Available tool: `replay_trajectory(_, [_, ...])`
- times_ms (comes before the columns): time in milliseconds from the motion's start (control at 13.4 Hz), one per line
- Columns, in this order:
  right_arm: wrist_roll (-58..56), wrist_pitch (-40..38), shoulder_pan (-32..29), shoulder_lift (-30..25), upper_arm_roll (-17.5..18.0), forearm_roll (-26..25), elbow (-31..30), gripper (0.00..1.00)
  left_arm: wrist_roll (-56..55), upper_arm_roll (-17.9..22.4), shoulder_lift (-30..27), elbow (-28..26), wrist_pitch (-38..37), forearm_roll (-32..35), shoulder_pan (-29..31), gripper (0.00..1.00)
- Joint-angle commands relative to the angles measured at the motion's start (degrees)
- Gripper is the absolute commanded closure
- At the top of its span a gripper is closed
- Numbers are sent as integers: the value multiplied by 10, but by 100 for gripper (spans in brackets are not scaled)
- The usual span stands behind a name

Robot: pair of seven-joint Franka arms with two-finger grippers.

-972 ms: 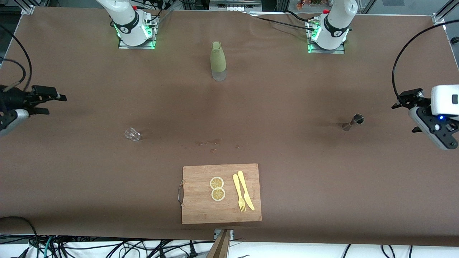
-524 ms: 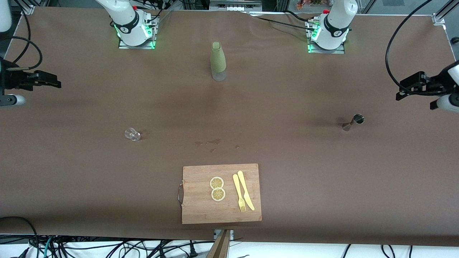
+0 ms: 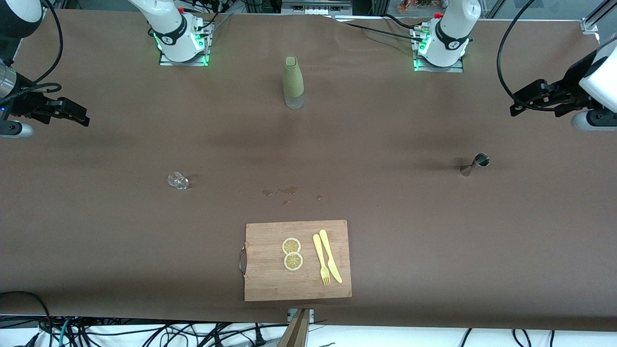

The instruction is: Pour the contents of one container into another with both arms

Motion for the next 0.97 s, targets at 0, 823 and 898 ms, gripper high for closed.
replay_trajectory(0, [7, -4, -3, -1, 0, 19, 6, 0, -9, -3, -19, -24, -1, 7, 1, 0])
replay_trajectory(823, [5, -5, -1, -1, 7, 21, 11, 0, 30, -2, -32, -60, 18, 4, 11, 0])
replay_trajectory(898, [5, -5, -1, 0, 7, 21, 11, 0, 30, -3, -31, -59, 19, 4, 10, 0])
